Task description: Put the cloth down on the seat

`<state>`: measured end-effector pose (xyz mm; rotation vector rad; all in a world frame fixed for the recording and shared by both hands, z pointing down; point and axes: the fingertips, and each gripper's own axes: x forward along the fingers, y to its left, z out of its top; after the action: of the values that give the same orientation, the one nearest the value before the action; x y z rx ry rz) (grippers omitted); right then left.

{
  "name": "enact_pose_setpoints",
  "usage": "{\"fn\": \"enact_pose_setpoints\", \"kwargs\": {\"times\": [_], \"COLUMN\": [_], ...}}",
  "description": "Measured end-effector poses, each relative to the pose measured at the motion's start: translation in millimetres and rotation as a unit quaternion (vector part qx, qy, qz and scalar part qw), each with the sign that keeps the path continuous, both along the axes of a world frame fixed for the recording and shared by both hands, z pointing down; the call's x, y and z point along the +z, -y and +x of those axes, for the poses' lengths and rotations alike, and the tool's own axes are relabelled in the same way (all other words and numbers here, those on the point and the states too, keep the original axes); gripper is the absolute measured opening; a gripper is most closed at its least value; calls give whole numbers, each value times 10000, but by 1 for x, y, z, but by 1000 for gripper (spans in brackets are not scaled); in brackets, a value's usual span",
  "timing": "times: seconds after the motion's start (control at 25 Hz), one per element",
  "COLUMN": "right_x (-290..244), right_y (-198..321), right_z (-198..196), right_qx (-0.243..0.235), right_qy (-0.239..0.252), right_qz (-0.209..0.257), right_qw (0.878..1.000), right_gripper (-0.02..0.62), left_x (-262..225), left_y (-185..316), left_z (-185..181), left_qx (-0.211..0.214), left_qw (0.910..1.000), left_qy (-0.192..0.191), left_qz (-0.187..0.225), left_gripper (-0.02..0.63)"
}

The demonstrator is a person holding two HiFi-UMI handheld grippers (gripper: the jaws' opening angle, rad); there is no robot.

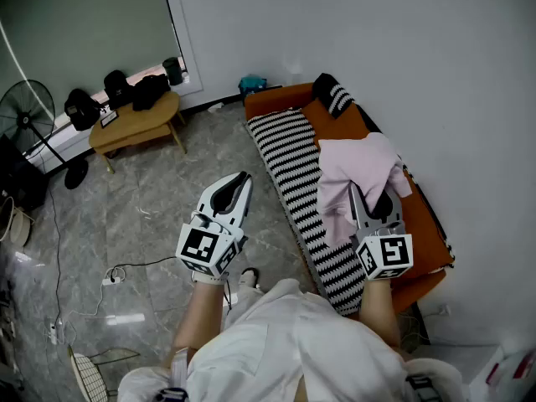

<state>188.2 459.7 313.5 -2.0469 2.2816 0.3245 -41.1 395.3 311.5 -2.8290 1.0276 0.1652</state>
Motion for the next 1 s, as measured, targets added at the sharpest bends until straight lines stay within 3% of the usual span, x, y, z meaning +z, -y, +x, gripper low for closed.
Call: {"fn": "enact_pose_setpoints", "kwargs": {"times": [0.68,1.0], "right_x": [5,23], "right_y": [7,40], "right_z": [-7,-24], "right_qx": [22,-256], "right_qy": [-212,62], "right_qz": [-203,-489], "right_qw": [9996,9985], "right_gripper": [169,169], "left_x": [14,32], "left_y": [7,42], "left_z": [6,-6], "left_qx": [262,333], "left_qw": [9994,9985], "left_qy": [-35,-71], "left_qz": [-201,-427], "left_gripper": [43,43]}}
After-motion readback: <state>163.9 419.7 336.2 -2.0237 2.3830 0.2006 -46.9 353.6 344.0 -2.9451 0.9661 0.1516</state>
